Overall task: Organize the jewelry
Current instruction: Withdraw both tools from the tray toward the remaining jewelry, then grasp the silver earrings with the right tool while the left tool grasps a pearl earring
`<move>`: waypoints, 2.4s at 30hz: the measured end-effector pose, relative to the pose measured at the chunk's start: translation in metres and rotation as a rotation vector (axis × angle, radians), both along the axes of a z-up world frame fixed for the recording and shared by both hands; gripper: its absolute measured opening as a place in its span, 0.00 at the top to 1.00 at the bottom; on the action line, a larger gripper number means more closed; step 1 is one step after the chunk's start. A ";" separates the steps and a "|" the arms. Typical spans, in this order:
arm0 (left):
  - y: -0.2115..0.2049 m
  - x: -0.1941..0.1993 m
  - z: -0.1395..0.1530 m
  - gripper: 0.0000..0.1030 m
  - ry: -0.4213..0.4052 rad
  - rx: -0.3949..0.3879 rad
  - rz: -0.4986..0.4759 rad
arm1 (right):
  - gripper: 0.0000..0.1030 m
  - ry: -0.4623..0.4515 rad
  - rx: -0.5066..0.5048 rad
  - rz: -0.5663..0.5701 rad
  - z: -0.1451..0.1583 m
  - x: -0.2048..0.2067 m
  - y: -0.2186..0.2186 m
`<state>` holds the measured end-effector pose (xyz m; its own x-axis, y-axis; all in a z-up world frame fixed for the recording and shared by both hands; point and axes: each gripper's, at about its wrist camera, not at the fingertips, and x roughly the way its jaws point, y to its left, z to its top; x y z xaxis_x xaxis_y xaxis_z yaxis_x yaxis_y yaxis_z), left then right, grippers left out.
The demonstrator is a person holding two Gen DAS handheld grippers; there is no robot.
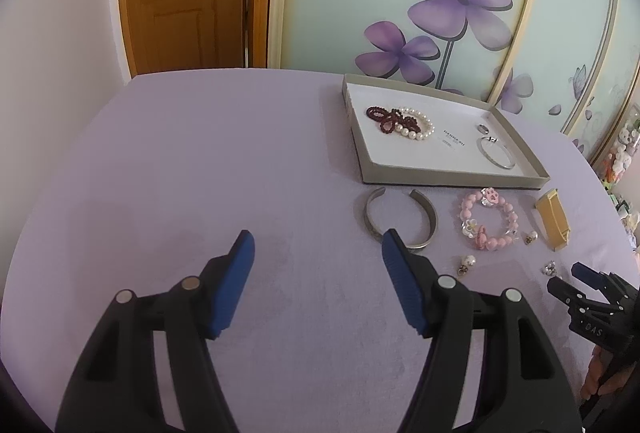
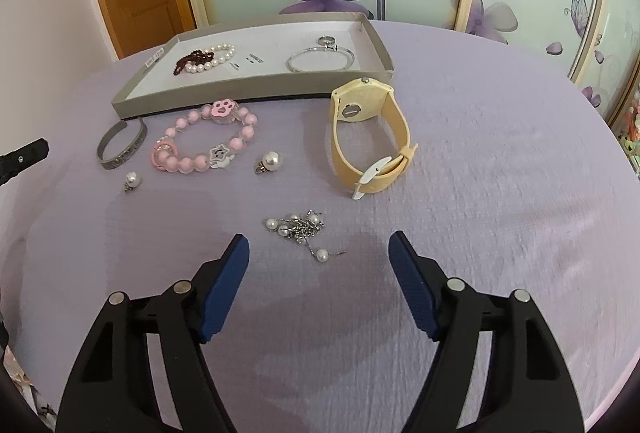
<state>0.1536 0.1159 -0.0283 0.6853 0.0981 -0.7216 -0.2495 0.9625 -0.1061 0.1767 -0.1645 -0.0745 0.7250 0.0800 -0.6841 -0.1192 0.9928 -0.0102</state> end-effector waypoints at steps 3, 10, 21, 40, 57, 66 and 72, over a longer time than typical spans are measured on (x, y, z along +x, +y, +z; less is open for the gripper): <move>0.001 0.000 -0.002 0.36 0.004 -0.001 -0.001 | 0.37 0.000 -0.007 -0.010 -0.002 0.003 0.000; -0.007 -0.001 -0.003 0.36 0.007 -0.009 -0.030 | 0.52 -0.017 -0.032 0.011 -0.001 0.007 0.010; -0.059 -0.009 -0.007 0.36 0.004 -0.018 -0.199 | 0.90 -0.025 0.001 0.075 0.001 0.007 0.007; -0.128 0.033 -0.037 0.61 0.077 0.015 -0.300 | 0.94 -0.054 0.313 0.089 0.041 -0.004 -0.051; -0.124 0.037 -0.043 0.94 0.077 0.011 -0.285 | 0.94 -0.072 0.358 0.101 0.049 -0.006 -0.056; -0.103 0.011 -0.014 0.94 0.014 0.006 -0.258 | 0.94 -0.107 0.348 0.127 0.065 -0.015 -0.044; -0.086 0.003 0.010 0.94 -0.037 -0.006 -0.216 | 0.94 -0.125 0.332 0.146 0.073 -0.018 -0.031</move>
